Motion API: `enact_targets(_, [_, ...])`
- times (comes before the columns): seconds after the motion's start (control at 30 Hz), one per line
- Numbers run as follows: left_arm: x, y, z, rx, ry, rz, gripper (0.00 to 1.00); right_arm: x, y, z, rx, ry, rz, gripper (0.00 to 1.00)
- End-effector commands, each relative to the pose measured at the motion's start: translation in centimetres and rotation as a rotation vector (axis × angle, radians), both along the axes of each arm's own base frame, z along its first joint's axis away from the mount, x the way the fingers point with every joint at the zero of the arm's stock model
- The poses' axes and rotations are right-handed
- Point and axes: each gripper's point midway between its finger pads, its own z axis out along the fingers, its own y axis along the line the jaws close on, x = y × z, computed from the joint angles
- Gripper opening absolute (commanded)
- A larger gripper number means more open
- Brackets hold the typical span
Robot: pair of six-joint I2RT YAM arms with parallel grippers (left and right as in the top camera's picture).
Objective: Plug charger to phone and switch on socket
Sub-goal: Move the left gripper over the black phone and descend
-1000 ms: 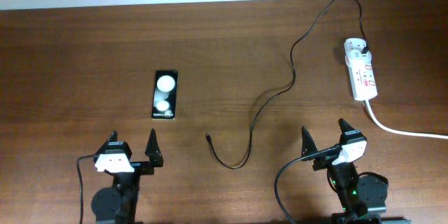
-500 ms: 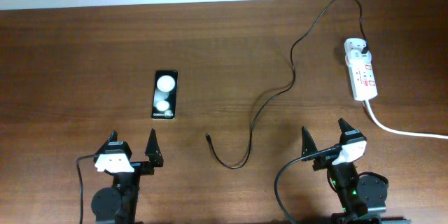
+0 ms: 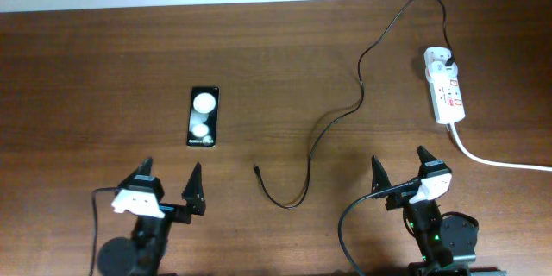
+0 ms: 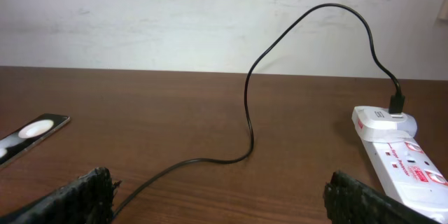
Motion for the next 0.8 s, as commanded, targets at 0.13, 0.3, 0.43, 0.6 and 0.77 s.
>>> enact_targets(0.13, [-1.1, -1.6, 12.8, 0.094, 0.028, -0.102, 0.99, 0.0, 0.1, -0.1, 0.003, 0.0, 0.001, 0.99])
enact_targets(0.3, [4.0, -1.4, 16.2, 0.14, 0.275, -0.126, 0.99, 0.0, 0.1, -0.1, 0.003, 0.0, 0.001, 0.99])
enact_targets(0.43, [8.8, -1.2, 12.9, 0.12, 0.456, -0.143, 0.99, 0.0, 0.1, -0.1, 0.003, 0.0, 0.001, 0.99])
enact_targets(0.6, [12.8, -1.3, 3.7, 0.081, 0.765, -0.174, 0.99, 0.0, 0.1, -0.1, 0.003, 0.0, 0.001, 0.99])
enact_targets(0.77, [14.3, -2.5, -2.9, 0.007, 0.967, -0.259, 0.62, 0.0, 0.1, -0.1, 0.003, 0.0, 0.001, 0.99])
